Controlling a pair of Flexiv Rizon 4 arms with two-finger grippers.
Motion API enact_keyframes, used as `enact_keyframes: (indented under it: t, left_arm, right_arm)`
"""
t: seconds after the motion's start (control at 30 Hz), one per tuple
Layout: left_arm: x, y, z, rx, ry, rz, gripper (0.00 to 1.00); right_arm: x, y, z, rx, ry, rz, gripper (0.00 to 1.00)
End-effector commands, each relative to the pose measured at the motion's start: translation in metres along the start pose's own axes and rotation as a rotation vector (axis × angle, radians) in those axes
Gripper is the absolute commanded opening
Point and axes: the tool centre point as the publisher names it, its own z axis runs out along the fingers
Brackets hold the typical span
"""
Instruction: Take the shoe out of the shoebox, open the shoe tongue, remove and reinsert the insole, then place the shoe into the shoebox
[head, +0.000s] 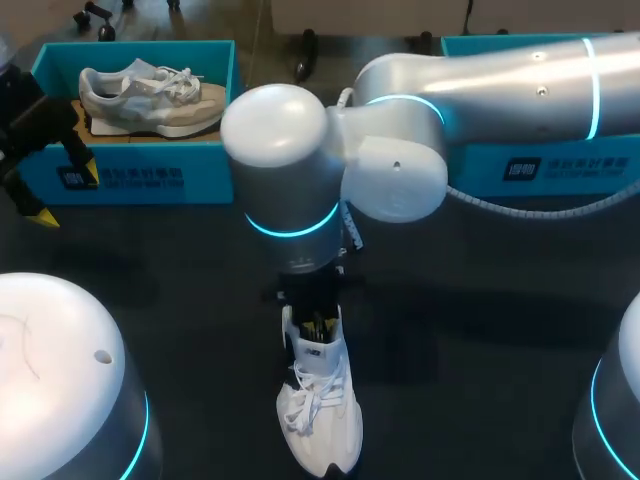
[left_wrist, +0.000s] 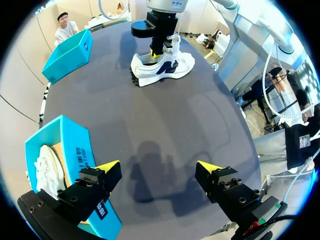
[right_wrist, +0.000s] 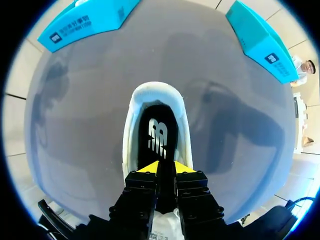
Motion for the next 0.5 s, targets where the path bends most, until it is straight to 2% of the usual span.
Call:
enact_keyframes:
  t: [0.03,0.23,0.3,0.33,0.37,0.4,0.43,0.5]
  left_arm:
    - [0.0,0.0,-0.001,-0.003,0.003,0.0,1.0]
    - [0.0,0.0,-0.001,-0.003,0.003,0.0,1.0]
    - [0.0,0.0,-0.001,-0.003,0.003,0.0,1.0]
    - [0.0,0.0,-0.001,-0.003,0.003,0.0,1.0]
    - [0.0,0.0,-0.001,-0.003,0.003,0.0,1.0]
    - [0.0,0.0,-0.001,-0.003,0.003,0.0,1.0]
    - [0.0,0.0,-0.001,-0.003,0.003,0.0,1.0]
    - [0.0,0.0,-0.001,-0.003,0.003,0.0,1.0]
  right_arm:
    - [0.0,-0.01,0.006,-0.006,0.009,0.209,0.16]
    - [0.004,-0.014,0.005,0.002,0.017,0.209,0.18]
    - [0.006,-0.015,0.004,0.002,0.015,0.209,0.24]
    - [0.006,-0.017,0.003,0.002,0.013,0.211,0.36]
    - [0.006,-0.018,0.003,0.002,0.011,0.211,0.45]
    - [0.006,-0.019,0.003,0.004,0.011,0.212,0.78]
    - [0.006,-0.021,0.004,0.01,0.011,0.215,1.0]
    - [0.005,-0.022,0.006,0.015,0.014,0.218,1.0]
